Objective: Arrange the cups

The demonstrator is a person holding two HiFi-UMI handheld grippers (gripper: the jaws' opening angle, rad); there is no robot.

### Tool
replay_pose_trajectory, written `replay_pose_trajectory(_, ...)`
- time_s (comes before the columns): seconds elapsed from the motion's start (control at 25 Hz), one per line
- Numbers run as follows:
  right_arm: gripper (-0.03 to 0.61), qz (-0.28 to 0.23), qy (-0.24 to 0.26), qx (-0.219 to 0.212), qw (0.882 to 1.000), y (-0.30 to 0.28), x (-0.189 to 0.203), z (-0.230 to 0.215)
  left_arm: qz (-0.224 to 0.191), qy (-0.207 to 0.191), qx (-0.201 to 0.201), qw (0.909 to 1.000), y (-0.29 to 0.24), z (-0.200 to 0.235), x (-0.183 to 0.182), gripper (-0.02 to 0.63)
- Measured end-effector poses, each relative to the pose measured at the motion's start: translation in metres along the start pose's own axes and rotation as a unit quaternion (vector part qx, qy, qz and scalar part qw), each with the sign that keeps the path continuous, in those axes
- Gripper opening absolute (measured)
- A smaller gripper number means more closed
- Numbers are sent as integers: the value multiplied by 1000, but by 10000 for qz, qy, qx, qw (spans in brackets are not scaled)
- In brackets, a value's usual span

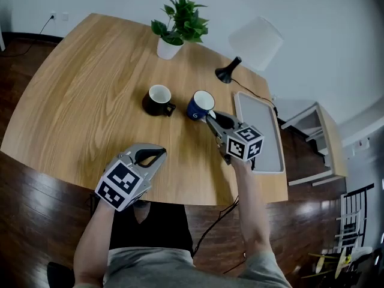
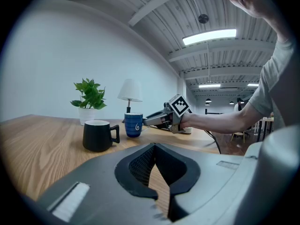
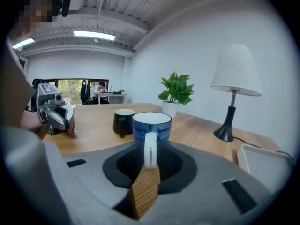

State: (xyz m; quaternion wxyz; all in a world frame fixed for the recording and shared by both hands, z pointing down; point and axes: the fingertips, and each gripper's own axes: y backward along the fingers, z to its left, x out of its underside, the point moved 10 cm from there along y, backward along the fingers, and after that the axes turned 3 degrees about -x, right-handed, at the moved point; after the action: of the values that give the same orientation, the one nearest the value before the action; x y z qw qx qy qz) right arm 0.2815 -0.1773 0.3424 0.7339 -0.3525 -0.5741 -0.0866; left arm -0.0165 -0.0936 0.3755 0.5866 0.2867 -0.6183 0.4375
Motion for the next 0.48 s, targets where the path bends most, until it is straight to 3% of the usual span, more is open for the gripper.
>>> replay_pose_trajectory(0.12, 86, -400, -336, 84, 9986, 21, -6, -13, 30, 24, -67, 10000, 1, 1, 2, 8)
replay_pose_trajectory(0.24, 86, -615, -380, 695, 9950, 65, -12, -51, 43, 20, -58, 10000, -5, -1, 0, 8)
replay_pose_trajectory(0.36, 86, -411, -495, 1448, 9874, 110, 2, -107, 33, 11, -37, 10000, -7, -2, -1, 8)
replay_pose_trajectory(0.48, 86, -31, -652, 1930, 9790, 141, 32, -158, 19, 2, -44, 10000, -6, -1, 0, 8)
